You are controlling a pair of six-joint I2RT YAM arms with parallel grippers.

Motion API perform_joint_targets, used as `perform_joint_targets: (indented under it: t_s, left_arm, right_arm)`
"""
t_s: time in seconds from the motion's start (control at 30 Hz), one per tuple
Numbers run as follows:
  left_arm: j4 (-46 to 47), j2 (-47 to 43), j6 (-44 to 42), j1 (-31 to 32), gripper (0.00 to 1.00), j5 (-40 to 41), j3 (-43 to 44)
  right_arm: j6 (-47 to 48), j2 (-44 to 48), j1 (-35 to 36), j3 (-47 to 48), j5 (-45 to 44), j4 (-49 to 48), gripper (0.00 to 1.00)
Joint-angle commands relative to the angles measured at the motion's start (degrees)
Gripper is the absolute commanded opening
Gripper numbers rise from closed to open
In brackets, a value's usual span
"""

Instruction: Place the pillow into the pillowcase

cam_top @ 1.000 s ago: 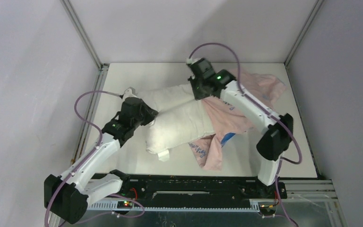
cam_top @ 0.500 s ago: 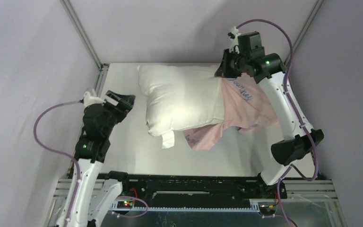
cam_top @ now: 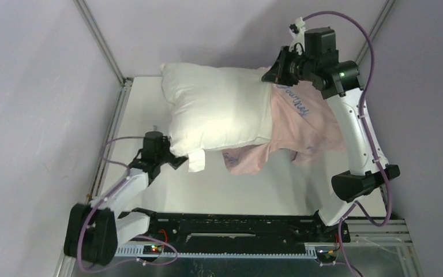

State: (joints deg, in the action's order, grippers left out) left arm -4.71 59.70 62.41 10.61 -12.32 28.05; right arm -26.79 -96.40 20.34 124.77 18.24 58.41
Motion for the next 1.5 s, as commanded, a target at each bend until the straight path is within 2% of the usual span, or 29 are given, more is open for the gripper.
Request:
perform_joint_targets:
  t_s: [0.0,0.4,0.57,0.67,0.83,1.07,1.1,1.3,1.47]
  left_arm:
    - [21.74,7.84,7.5,4.39,0.94,-5.99,-1.07]
    - [38.23,26.09,19.84,13.21,0.92,-8.9,3.94]
    - [40.04,31.04,22.62,18.07,0.89,-6.74,8.97]
    - [42.61,34.18,25.35,19.65,0.83,-5.0,10.75]
    - [47.15,37.46,30.4,21.6,0.66,-2.72,11.5]
    - [43.07,36.8,29.61,23.41,0.37,-1.33,12.7]
    - [43.33,37.23,29.75,23.59,0.38,-1.51,12.72]
    - [42.99,39.36,28.01,24.84,0.67,-1.09,12.95]
    - [45.23,42.2,27.86,25.31,0.73,-0.92,12.52]
  right_arm:
    - [-3.82,4.56,-0.21,6.71,5.08,-10.18,0.0]
    - [-5.44,5.39,-0.31,8.04,5.54,-10.77,0.0]
    - [-6.06,5.51,-0.36,6.94,6.02,-11.52,0.0]
    - [-6.46,5.77,-0.47,6.79,6.1,-11.99,0.0]
    - [-7.0,6.08,-1.66,7.53,6.94,-12.18,0.0]
    - [-7.35,6.55,-2.9,7.78,8.01,-12.08,0.0]
    - [-7.43,6.67,-2.85,7.84,8.08,-12.25,0.0]
    - [-7.53,6.5,-3.03,9.69,8.3,-11.46,0.0]
    - [-7.66,6.34,-3.23,10.52,8.52,-10.96,0.0]
